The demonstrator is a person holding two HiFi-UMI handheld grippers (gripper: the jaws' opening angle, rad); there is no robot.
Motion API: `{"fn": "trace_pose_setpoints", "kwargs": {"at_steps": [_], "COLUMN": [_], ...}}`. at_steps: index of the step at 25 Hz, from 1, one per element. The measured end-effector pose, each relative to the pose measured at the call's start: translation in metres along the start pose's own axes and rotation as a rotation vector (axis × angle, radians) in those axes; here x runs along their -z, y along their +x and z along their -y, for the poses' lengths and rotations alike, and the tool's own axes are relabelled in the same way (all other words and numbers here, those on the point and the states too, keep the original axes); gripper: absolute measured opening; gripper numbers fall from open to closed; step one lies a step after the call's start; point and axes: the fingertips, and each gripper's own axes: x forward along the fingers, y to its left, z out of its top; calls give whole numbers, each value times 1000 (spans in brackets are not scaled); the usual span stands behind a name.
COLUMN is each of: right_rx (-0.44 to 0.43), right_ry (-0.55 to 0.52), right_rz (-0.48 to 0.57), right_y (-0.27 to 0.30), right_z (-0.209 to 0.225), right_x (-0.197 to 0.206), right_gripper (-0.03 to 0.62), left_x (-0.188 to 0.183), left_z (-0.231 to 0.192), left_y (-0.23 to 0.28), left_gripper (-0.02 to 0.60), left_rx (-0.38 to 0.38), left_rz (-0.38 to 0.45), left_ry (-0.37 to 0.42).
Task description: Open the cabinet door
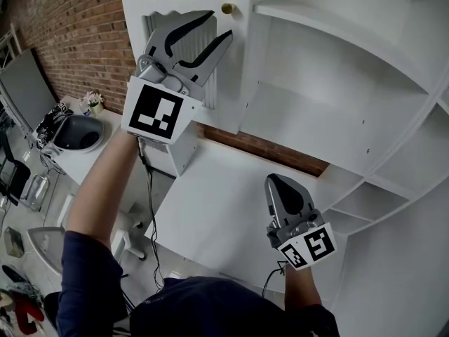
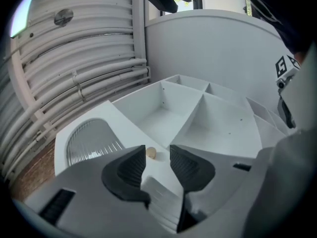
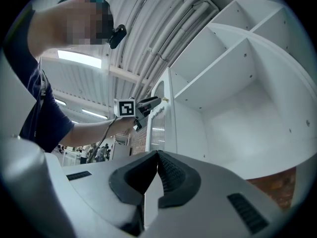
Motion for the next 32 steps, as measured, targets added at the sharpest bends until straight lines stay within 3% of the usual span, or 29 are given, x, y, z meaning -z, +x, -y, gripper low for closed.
{"fn": "trace_pose_setpoints", "kwargs": {"at_steps": [5,10,15,21,32], "right_rx": [8,21,17,6,-15], "right_ry": [11,26,33,22,-1], "right_rz": [-1,-2,-5,6,-1], "right_y": [-4,-11,-10,-7,5], "right_z": [11,18,15,11,-23], "right_x": [0,4,5,0,-8], "right_gripper": [24,24,25,24,24], "left_x": [-2,3,6,6,-16], "left_z": [-5,-8,-13,-13,-21], "left_y": [24,38,41,42,0], "left_gripper": [156,155,80,77,75], "left_rx": [8,-2,-21,-21,59], "left_rz": [-18,-33,-48,-71,20], "left_ry": [22,-10,-21,-28,-102]}}
